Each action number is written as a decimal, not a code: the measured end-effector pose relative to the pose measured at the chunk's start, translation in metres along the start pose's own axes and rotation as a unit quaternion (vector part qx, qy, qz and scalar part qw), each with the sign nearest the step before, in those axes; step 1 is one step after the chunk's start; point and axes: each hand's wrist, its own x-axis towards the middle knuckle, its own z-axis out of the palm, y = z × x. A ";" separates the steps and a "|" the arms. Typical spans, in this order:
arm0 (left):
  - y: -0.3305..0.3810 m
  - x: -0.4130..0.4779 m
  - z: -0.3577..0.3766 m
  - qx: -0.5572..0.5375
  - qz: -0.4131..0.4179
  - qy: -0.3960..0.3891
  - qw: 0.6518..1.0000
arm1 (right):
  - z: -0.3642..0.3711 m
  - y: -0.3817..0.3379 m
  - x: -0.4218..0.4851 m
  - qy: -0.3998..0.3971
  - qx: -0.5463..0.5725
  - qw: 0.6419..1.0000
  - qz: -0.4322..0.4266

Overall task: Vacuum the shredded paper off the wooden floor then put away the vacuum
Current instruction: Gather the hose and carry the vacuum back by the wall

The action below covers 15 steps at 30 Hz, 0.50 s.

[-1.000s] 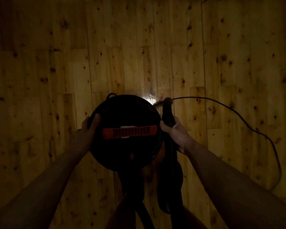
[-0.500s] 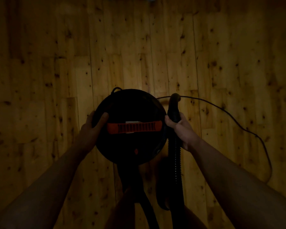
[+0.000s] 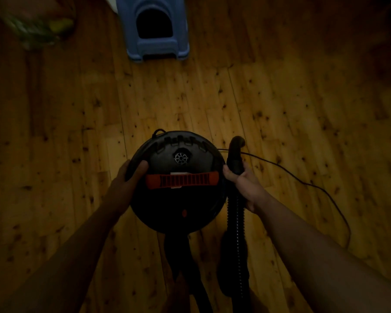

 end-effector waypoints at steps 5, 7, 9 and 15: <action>0.044 -0.010 0.004 -0.011 0.016 -0.012 1.000 | -0.011 -0.033 -0.022 0.019 0.012 1.000 -0.023; 0.066 -0.013 0.008 -0.008 0.021 -0.020 1.000 | -0.016 -0.053 -0.030 0.022 0.020 0.999 -0.032; 0.087 -0.017 0.013 -0.008 0.031 -0.023 0.999 | -0.022 -0.071 -0.036 0.026 0.016 0.999 -0.038; 0.140 -0.029 0.022 0.019 0.056 -0.018 0.998 | -0.042 -0.131 -0.054 0.028 0.006 0.997 -0.069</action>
